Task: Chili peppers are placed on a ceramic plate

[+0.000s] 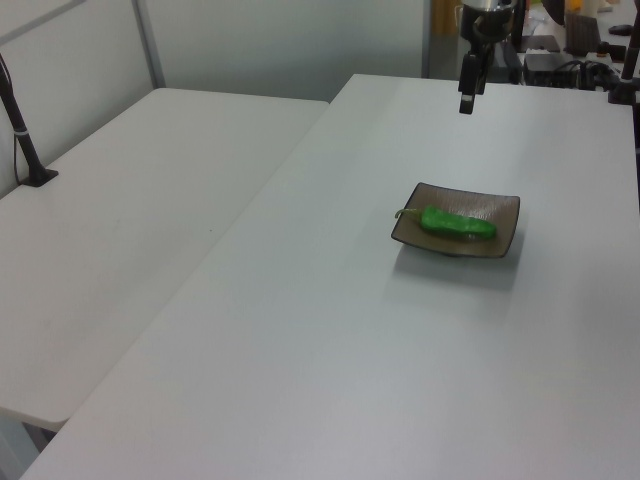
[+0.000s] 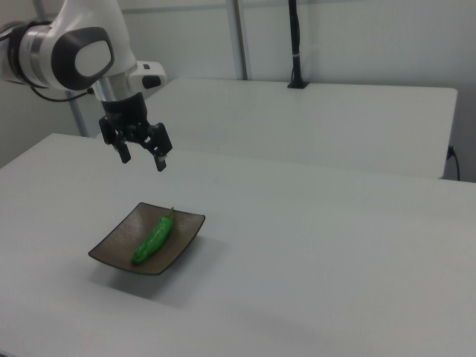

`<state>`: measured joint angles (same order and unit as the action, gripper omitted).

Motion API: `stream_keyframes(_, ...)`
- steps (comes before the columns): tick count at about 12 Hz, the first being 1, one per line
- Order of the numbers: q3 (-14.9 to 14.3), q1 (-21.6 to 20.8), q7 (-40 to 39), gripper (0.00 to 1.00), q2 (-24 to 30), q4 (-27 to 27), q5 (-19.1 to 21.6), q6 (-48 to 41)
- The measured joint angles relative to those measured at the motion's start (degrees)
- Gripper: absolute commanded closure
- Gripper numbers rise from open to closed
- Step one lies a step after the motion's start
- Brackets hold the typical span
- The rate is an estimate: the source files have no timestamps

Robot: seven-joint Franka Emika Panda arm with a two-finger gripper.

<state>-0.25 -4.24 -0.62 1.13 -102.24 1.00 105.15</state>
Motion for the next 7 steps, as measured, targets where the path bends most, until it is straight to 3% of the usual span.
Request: stream_keyframes(7,-0.1,-0.6,-0.1,0.00,0.0,-0.2,0.0,0.0)
